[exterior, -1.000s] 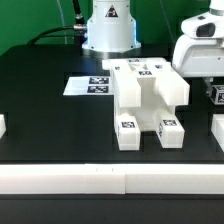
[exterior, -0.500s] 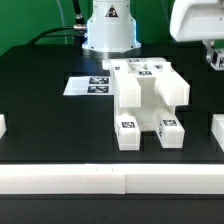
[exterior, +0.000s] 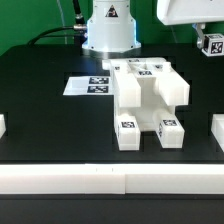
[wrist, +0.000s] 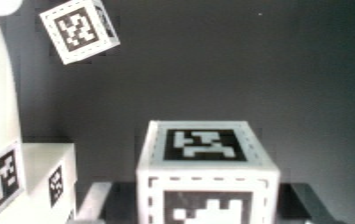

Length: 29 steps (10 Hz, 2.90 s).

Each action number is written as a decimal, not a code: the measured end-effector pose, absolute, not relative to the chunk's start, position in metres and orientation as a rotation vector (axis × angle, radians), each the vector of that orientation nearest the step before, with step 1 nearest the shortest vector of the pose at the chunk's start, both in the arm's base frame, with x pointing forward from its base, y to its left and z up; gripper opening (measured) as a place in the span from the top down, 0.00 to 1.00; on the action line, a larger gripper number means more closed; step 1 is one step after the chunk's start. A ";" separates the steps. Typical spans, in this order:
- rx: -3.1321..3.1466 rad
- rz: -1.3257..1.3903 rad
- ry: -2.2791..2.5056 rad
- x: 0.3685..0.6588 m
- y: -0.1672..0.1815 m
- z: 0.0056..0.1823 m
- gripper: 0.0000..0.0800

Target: Assemble chair

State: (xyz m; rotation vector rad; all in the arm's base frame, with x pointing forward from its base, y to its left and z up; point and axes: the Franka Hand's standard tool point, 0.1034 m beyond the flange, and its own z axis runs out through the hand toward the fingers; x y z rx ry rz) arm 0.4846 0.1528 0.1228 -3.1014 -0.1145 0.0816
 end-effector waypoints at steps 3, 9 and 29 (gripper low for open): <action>-3.080 0.102 -0.283 0.514 0.117 0.145 0.64; -3.077 0.116 -0.291 0.542 0.095 0.158 0.64; -3.102 -0.020 -0.417 0.539 0.062 0.123 0.64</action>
Offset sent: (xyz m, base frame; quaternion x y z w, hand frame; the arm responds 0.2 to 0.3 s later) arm 0.0663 -0.0466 0.0447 0.0313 -0.0446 -0.0652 0.9964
